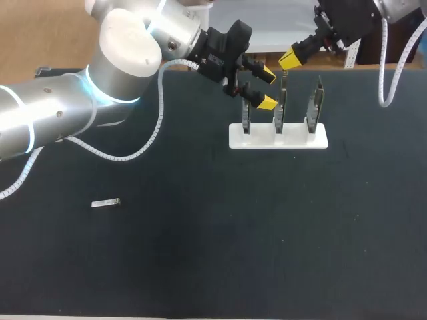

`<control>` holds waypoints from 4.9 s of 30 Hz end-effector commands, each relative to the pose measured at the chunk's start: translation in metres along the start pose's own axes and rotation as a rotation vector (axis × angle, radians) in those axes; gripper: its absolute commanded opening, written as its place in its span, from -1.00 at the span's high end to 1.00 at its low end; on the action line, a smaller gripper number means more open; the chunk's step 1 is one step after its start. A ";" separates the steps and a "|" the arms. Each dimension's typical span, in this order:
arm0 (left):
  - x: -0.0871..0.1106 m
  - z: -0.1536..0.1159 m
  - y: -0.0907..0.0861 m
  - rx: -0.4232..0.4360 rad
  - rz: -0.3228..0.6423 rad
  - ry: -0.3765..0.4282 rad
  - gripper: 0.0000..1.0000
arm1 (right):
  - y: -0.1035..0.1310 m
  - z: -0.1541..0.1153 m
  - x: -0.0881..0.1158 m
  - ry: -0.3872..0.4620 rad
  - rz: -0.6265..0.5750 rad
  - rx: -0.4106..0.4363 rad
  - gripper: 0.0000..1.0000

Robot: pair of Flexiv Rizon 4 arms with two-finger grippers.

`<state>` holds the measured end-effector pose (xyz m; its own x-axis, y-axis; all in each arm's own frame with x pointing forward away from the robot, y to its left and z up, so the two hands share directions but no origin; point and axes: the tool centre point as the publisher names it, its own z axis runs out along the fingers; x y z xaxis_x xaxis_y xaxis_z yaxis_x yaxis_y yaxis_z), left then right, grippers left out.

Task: Pick up the optical module with the left hand, and insert it into the network port with the right hand.

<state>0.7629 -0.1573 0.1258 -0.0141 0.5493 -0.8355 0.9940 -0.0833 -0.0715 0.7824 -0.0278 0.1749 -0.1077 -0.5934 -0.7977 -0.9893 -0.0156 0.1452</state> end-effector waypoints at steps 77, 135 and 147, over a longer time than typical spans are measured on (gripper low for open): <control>0.000 0.000 -0.002 -0.005 -0.001 0.002 -1.00 | 0.001 0.025 0.035 0.036 0.085 -0.021 1.00; 0.000 0.000 -0.002 -0.005 -0.001 0.002 -1.00 | 0.020 -0.078 0.079 -0.048 -0.009 0.055 1.00; 0.000 0.000 -0.002 -0.005 -0.001 0.002 -1.00 | 0.011 -0.080 0.087 -0.040 -0.018 0.038 1.00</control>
<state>0.7628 -0.1573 0.1258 -0.0141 0.5493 -0.8355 0.9940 -0.0832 -0.0715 0.7639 -0.1428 0.1555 -0.0938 -0.5646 -0.8200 -0.9946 0.0158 0.1029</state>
